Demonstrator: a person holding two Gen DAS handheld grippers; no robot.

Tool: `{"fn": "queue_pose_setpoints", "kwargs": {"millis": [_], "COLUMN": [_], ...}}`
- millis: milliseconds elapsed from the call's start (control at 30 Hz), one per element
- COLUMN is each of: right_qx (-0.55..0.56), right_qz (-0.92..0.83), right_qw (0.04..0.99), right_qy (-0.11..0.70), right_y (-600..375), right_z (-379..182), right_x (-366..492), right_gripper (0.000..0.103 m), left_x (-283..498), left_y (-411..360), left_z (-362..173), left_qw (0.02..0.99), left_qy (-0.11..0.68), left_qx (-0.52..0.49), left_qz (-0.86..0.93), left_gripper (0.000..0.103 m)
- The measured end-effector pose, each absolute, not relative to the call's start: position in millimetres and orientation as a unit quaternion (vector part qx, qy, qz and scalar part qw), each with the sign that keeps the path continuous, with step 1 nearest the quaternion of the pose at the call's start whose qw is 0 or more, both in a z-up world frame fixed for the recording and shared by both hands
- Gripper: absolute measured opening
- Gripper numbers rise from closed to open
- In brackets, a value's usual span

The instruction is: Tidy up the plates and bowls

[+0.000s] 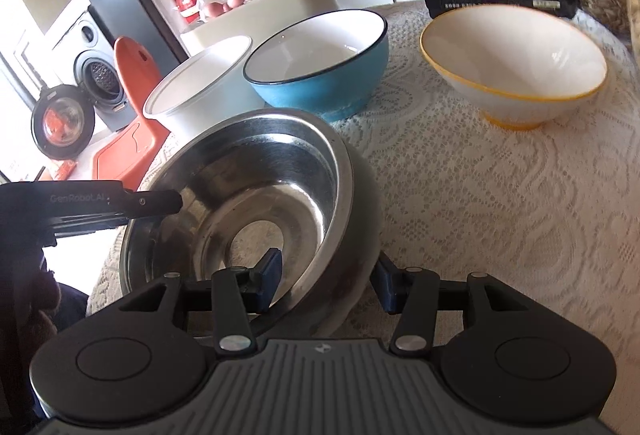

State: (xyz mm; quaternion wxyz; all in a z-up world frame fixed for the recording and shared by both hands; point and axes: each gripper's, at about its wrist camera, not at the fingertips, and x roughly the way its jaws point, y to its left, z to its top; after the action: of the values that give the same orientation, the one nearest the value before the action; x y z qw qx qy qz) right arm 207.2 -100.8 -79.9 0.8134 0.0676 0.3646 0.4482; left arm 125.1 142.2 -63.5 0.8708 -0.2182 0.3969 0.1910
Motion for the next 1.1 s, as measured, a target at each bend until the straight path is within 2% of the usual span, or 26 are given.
{"fn": "queue_pose_setpoints", "kwargs": {"millis": [100, 267, 433, 600, 700, 767, 800, 867, 900, 1100], "right_qx": [0.063, 0.049, 0.037, 0.081, 0.081, 0.077, 0.080, 0.091, 0.099, 0.096], "right_qz": [0.437, 0.347, 0.286, 0.329, 0.331, 0.343, 0.347, 0.364, 0.373, 0.377], "right_qw": [0.838, 0.898, 0.900, 0.869, 0.863, 0.853, 0.845, 0.829, 0.821, 0.823], "right_qy": [0.320, 0.268, 0.326, 0.360, 0.373, 0.387, 0.398, 0.415, 0.422, 0.414], "right_y": [-131, -183, -193, -196, -183, -169, -164, -155, -153, -155], "right_z": [-60, -34, -43, -55, -62, -68, -73, -81, -85, -86], "right_x": [218, 269, 333, 374, 392, 402, 408, 419, 421, 407], "right_gripper": [0.053, 0.071, 0.075, 0.077, 0.063, 0.050, 0.048, 0.035, 0.032, 0.031], "left_x": [123, 148, 229, 292, 314, 325, 328, 334, 335, 334], "left_y": [142, 126, 76, 39, 31, 28, 29, 30, 30, 28], "left_z": [-47, -7, -13, -45, -64, -72, -76, -81, -83, -84], "left_qw": [0.875, 0.898, 0.885, 0.870, 0.862, 0.858, 0.856, 0.854, 0.852, 0.850], "left_qy": [0.374, 0.314, 0.360, 0.413, 0.439, 0.449, 0.453, 0.457, 0.459, 0.465], "left_qx": [-0.220, -0.241, -0.290, -0.262, -0.245, -0.242, -0.242, -0.242, -0.243, -0.242], "left_qz": [0.217, 0.194, 0.057, 0.057, 0.064, 0.060, 0.061, 0.062, 0.062, 0.061], "left_gripper": [0.026, 0.026, 0.026, 0.026, 0.027, 0.031, 0.030, 0.028, 0.027, 0.026]}}
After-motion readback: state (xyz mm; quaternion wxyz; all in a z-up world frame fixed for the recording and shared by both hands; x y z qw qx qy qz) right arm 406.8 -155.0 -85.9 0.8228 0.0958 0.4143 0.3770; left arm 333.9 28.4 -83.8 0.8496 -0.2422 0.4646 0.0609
